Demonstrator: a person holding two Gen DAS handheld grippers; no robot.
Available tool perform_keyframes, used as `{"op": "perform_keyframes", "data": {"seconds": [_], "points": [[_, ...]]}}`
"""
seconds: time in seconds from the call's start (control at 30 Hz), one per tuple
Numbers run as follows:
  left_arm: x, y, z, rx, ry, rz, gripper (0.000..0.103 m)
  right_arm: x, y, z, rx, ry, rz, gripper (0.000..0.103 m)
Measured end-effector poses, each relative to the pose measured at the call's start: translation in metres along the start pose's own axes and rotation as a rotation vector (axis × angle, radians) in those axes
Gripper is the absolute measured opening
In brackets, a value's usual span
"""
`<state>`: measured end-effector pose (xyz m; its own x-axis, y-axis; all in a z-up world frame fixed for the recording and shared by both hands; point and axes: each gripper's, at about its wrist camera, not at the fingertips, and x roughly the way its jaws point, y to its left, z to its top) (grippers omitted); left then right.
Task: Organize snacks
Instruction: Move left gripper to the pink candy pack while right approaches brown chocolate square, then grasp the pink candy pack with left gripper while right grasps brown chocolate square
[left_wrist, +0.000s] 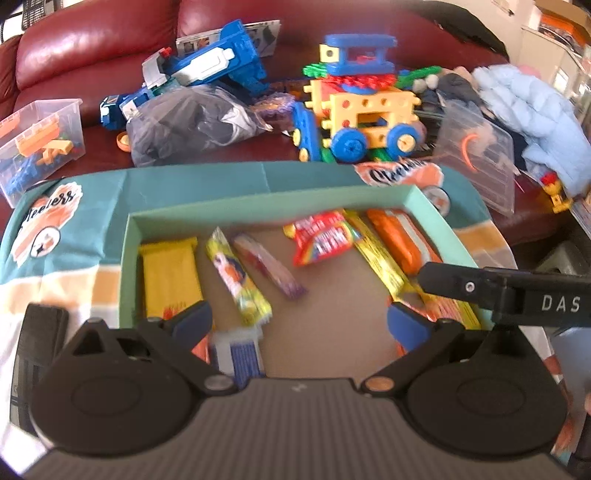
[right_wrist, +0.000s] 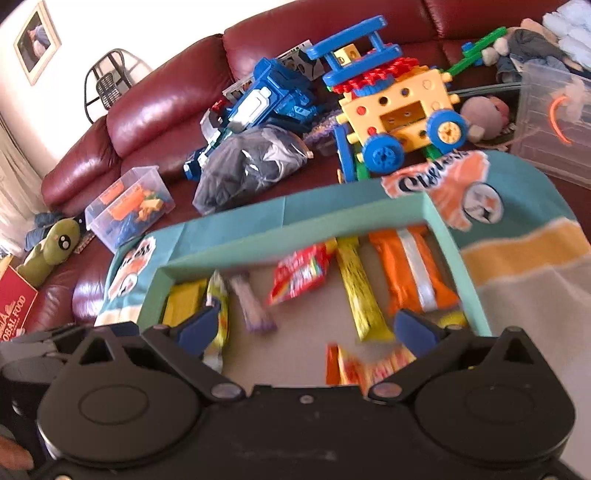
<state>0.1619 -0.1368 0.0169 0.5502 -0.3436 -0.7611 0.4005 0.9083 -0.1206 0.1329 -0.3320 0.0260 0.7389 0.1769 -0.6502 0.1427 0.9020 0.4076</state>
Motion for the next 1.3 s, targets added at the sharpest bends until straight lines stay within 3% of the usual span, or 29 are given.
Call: {"op": "perform_keyframes", "data": {"seconds": [0.37, 0.67, 0.73, 0.9, 0.97, 1.07, 1.17, 1.3], "points": [[-0.034, -0.011, -0.074, 0.012, 0.074, -0.025, 0.103, -0.06, -0.023, -0.076, 0.071, 0.048, -0.025, 0.103], [-0.028, -0.025, -0.118, 0.042, 0.159, -0.037, 0.103, -0.076, -0.049, -0.121, 0.138, 0.084, -0.086, 0.103], [-0.026, -0.03, -0.12, 0.064, 0.161, -0.039, 0.103, -0.079, -0.054, -0.128, 0.132, 0.066, -0.133, 0.098], [-0.015, -0.046, -0.118, 0.114, 0.164, -0.05, 0.103, -0.068, -0.063, -0.135, 0.101, 0.117, -0.23, 0.051], [-0.011, -0.053, -0.116, 0.143, 0.166, -0.057, 0.103, -0.065, -0.062, -0.137, 0.078, 0.134, -0.227, 0.044], [-0.006, -0.069, -0.112, 0.205, 0.165, -0.075, 0.103, -0.064, -0.063, -0.139, 0.055, 0.137, -0.21, 0.019], [0.001, -0.091, -0.109, 0.3, 0.165, -0.114, 0.101, -0.069, -0.078, -0.141, 0.112, 0.12, -0.183, 0.018], [0.02, -0.123, -0.11, 0.43, 0.215, -0.174, 0.078, -0.073, -0.091, -0.145, 0.152, 0.109, -0.149, 0.018]]}}
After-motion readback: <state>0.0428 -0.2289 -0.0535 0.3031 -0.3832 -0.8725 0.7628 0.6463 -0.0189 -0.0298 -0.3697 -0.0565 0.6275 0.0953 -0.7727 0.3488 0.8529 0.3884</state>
